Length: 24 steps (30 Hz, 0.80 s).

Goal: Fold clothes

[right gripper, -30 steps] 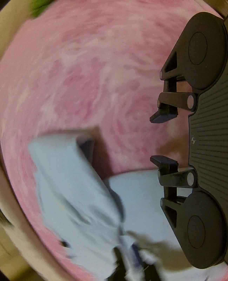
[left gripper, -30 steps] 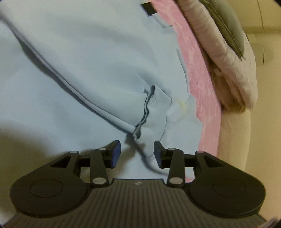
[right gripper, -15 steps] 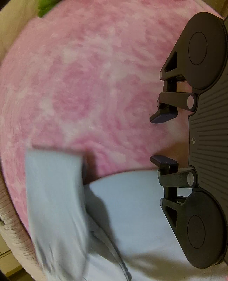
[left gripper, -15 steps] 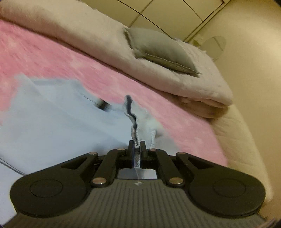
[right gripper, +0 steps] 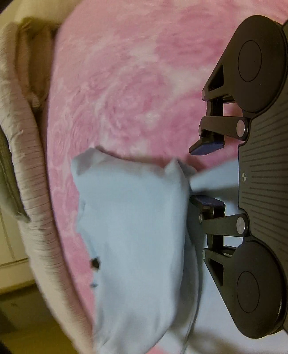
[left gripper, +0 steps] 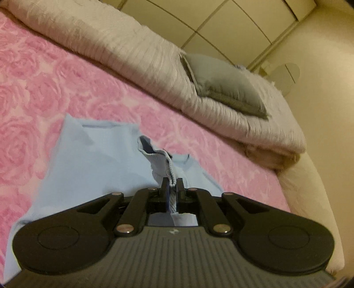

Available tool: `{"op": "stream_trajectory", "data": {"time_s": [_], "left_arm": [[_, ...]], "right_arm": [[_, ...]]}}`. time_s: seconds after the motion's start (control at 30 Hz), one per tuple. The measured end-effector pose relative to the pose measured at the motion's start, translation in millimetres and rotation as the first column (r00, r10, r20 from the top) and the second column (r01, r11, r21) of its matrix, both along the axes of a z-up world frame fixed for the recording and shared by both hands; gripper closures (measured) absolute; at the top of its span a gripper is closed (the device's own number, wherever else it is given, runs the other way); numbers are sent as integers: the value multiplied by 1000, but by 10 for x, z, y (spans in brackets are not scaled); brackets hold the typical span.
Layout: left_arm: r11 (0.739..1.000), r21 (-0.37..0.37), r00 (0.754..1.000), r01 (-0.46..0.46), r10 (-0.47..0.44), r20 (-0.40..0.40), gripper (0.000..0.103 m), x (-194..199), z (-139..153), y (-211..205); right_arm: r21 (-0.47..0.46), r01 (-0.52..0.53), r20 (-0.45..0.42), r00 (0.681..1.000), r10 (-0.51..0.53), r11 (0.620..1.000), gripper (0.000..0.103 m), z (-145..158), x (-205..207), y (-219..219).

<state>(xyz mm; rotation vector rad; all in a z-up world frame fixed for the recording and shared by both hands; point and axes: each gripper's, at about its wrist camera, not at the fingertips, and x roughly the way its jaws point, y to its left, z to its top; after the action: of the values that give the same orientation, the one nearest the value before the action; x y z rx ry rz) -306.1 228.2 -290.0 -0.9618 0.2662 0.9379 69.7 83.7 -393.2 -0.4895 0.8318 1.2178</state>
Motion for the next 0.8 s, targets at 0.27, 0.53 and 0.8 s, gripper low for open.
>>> {"op": "stream_trajectory", "data": {"time_s": [0.27, 0.53, 0.8], "left_arm": [[996, -83, 986, -42, 27, -166, 101, -246, -367, 107], [979, -173, 989, -105, 84, -122, 100, -383, -625, 59], [931, -319, 984, -176, 174, -35, 98, -449, -966, 139]], "right_arm": [[16, 91, -44, 995, -90, 996, 59, -96, 199, -96], [37, -31, -7, 1000, 31, 999, 59, -52, 151, 42], [4, 55, -86, 995, -54, 999, 59, -64, 224, -31]]}}
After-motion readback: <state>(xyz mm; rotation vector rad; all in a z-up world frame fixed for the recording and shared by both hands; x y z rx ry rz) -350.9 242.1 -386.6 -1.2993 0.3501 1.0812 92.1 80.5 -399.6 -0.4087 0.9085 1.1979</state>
